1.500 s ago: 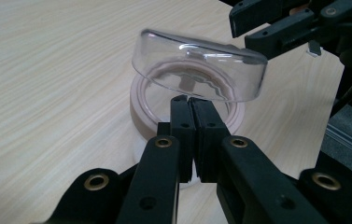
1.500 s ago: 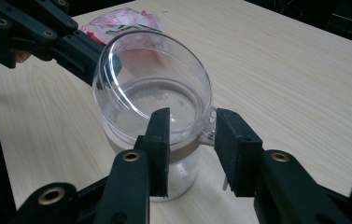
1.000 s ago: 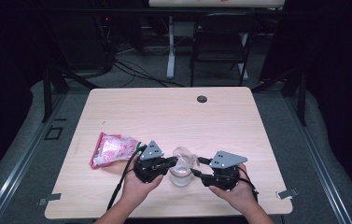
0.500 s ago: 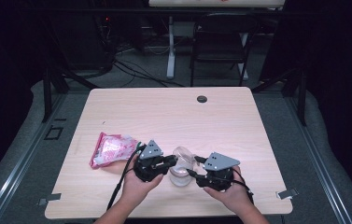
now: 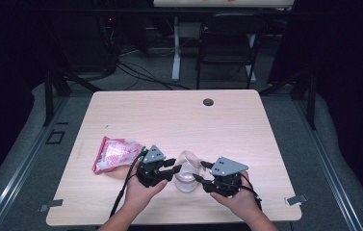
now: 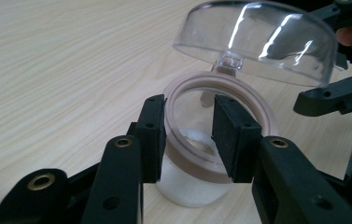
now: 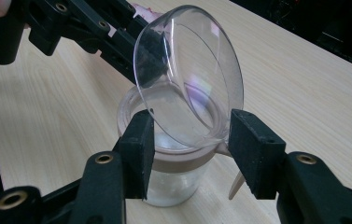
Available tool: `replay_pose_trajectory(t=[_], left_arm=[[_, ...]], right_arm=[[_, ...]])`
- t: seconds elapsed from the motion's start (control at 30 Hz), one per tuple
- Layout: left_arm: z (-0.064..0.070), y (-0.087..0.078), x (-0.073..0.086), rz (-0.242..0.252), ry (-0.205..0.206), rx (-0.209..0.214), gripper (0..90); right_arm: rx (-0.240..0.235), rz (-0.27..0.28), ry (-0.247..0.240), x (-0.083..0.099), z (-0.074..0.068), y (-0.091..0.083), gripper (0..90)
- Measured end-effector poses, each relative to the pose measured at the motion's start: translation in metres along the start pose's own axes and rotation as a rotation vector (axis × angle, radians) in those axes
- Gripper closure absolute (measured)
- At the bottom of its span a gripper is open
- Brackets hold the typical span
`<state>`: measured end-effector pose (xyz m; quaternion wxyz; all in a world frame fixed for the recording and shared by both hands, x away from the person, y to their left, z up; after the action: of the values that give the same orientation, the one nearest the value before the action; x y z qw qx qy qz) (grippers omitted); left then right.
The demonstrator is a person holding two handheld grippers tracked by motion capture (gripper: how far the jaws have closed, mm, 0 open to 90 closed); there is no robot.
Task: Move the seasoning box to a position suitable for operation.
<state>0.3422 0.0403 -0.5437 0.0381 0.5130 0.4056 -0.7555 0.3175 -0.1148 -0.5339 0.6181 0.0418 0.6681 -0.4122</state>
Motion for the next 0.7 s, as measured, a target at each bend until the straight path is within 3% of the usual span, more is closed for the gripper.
replay_pose_trajectory(t=[0.23,0.7], left_arm=[[0.0012,0.0056,0.0056,-0.024,-0.007,0.004,63.0],[-0.0006,0.0064,0.008,-0.021,-0.001,-0.003,66.9]], right_arm=[[-0.003,-0.001,0.005,0.0002,0.0007,0.0001,51.1],[0.0,0.012,0.016,-0.0006,0.0044,-0.0027,52.9]])
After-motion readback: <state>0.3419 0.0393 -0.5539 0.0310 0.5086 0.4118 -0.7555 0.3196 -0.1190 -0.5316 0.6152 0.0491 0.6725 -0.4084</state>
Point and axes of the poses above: each handheld gripper's, and its own axes: y roughly forward along the jaws, x roughly out of its underside, z roughly to its right, the point moved 7 cm from there along y, roughly forward along the jaws, and after that the axes turned 1 degree about -x, right-handed, at the moved point
